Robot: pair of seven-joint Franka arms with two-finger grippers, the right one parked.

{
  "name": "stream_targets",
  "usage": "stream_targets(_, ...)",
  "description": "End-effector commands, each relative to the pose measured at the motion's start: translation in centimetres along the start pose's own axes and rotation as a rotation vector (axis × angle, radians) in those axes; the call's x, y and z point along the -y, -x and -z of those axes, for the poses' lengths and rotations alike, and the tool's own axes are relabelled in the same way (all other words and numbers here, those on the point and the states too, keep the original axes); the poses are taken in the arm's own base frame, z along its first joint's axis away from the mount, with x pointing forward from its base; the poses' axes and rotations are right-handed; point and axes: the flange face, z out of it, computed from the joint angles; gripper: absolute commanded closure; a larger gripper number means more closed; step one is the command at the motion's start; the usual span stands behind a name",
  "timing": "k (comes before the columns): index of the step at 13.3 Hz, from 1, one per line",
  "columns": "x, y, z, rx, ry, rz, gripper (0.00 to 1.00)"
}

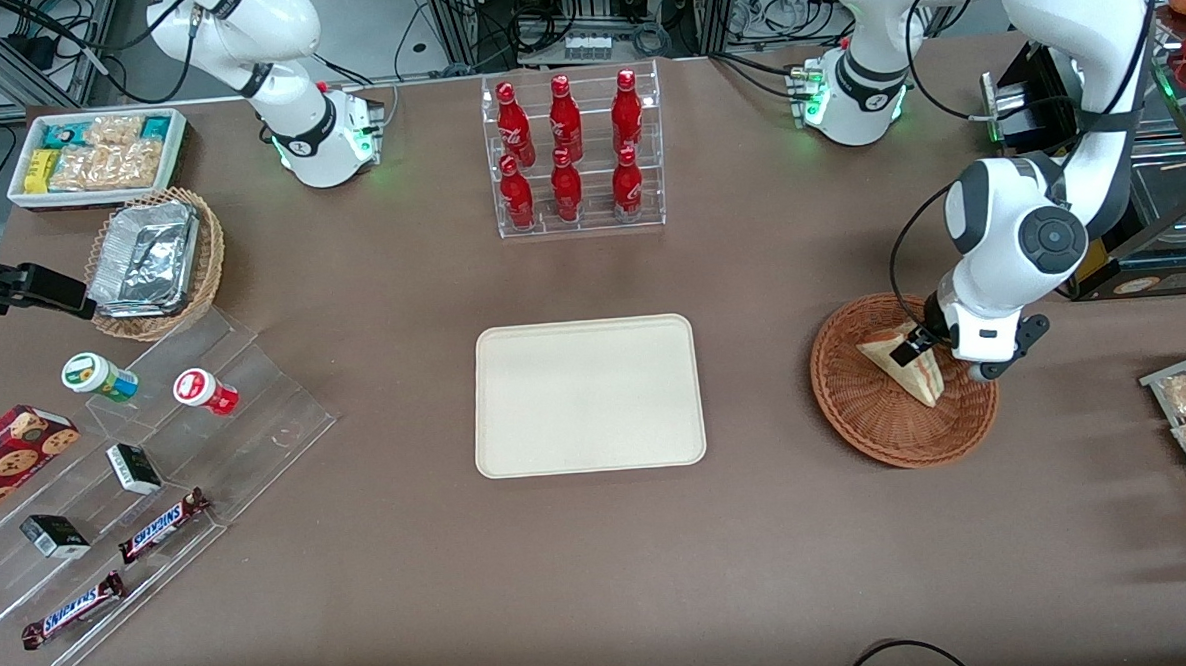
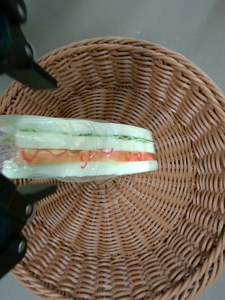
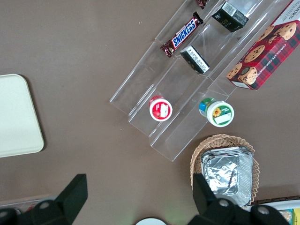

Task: Place sandwich from basket to tray
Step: 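Close the left gripper on the sandwich and lift it from the basket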

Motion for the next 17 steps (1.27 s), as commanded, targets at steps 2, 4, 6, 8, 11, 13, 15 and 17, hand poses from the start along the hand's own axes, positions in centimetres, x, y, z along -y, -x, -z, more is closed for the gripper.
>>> stream_targets(2, -0.3, 0.5, -1.1, -0.011, 0.005, 0.059, 0.91)
stream_targets(4, -0.2, 0.6, -1.1, -0.008, 0.001, 0.058, 1.0)
stream_targets(6, -0.2, 0.7, -0.7, -0.009, 0.001, 0.044, 1.0)
stream_targets(8, -0.8, 1.1, 0.1, 0.012, -0.021, 0.025, 1.0)
stream_targets(11, -2.6, 1.1, 3.4, 0.019, -0.038, 0.002, 1.0)
stream_targets(13, -4.5, 1.3, 6.7, 0.043, -0.072, -0.021, 1.0)
stream_targets(15, -6.6, 2.2, 10.1, 0.054, -0.109, -0.063, 1.0)
stream_targets(17, -9.2, 4.1, 12.7, 0.05, -0.116, -0.124, 1.0)
